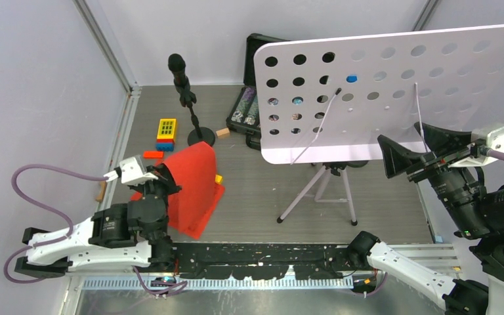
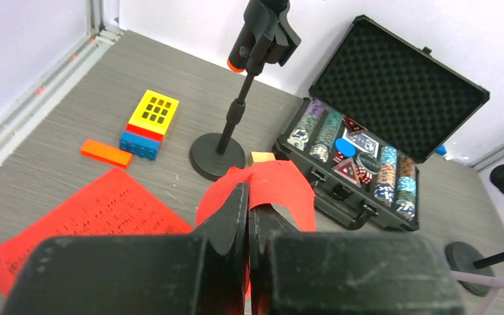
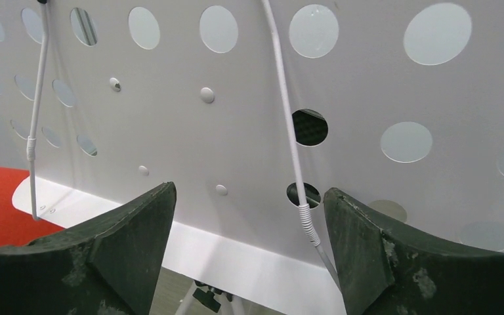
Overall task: Pack up the instrument practice props
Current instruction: Place the sheet music at the center of the board.
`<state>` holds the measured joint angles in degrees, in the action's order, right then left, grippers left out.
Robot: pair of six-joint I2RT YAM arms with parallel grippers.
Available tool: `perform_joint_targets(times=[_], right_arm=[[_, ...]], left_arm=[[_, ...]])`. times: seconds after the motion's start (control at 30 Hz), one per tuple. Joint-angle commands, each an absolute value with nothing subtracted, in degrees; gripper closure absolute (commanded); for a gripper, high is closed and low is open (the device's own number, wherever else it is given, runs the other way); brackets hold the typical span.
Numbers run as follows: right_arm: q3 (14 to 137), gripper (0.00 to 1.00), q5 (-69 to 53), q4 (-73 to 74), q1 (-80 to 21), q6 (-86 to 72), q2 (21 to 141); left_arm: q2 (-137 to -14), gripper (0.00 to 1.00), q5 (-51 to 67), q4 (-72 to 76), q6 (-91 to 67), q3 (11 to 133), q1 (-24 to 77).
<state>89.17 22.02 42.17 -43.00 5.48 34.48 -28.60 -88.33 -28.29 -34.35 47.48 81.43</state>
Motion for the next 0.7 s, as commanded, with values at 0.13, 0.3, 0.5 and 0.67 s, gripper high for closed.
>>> perform_joint_targets(times=[0.13,0.3,0.5,0.67], right_arm=[[90.73,0.07,21.06,41.93,-42.89,6.77,33.14],[91.57,0.06,22.80,41.45,-42.89,8.84,31.29],[93.18,0.05,25.86,40.73,-42.89,13.01,29.57],[95.43,0.05,25.30,40.76,-42.89,14.52,28.79]], left_arm=[[-29.52,1.00,-96.10,-36.59,-39.82,50.18,81.58],[-29.61,1.00,-95.97,-34.54,-34.58,50.85,81.56],[-31.73,1.00,-95.41,-34.45,-30.25,53.53,81.57],[-34.66,1.00,-94.88,-32.13,-25.12,55.56,81.62]])
